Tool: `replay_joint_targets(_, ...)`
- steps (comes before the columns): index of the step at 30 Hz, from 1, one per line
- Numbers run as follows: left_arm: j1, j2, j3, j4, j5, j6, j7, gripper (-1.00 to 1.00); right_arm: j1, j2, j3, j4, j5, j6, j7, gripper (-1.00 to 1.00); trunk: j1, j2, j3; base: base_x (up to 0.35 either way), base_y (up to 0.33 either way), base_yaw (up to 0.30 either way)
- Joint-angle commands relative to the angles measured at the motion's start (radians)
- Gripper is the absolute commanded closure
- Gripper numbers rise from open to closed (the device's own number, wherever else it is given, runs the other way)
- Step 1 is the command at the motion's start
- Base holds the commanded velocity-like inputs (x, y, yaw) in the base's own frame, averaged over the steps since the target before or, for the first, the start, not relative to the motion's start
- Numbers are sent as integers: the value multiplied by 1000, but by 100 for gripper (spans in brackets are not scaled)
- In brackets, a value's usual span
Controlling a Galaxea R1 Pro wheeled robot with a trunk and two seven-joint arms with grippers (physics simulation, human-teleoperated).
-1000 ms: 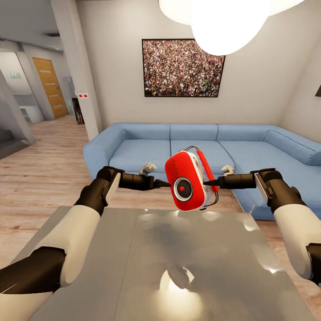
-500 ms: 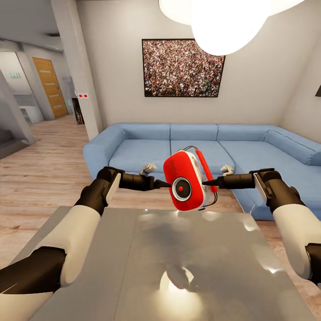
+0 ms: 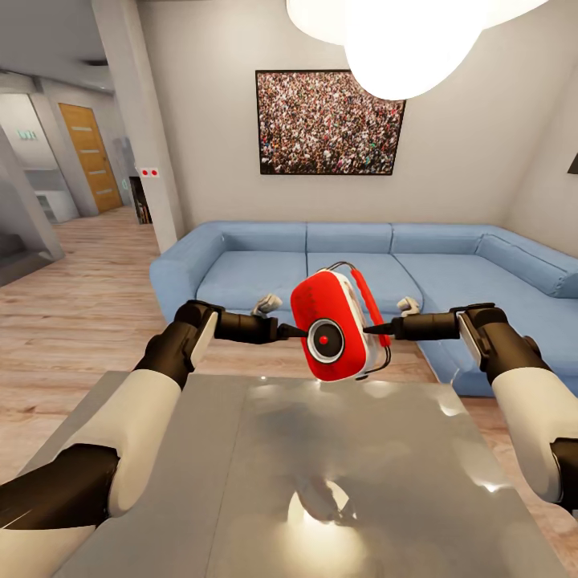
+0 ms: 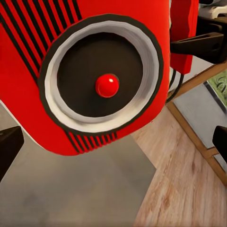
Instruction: Turn on the radio receiver that's on the table in the living room.
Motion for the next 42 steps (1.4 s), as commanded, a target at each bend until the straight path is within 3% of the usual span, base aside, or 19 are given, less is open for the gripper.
replay_joint_targets(1, 0, 0, 0, 0, 0, 0, 1, -100, 0, 0, -1, 0, -4, 2, 6, 100, 0, 0, 0, 0, 0, 0)
replay_joint_targets(17, 0, 0, 0, 1, 0, 0, 2, -100, 0, 0, -1, -2, -3, 2, 16, 100, 0, 0, 0, 0, 0, 0)
replay_joint_targets(18, 0, 0, 0, 1, 0, 0, 2, 100, 0, 0, -1, -2, -3, 2, 16, 100, 0, 0, 0, 0, 0, 0)
replay_joint_targets(42, 0, -1, 0, 5, 0, 0, 2, 100, 0, 2, 0, -1, -3, 2, 16, 100, 0, 0, 0, 0, 0, 0)
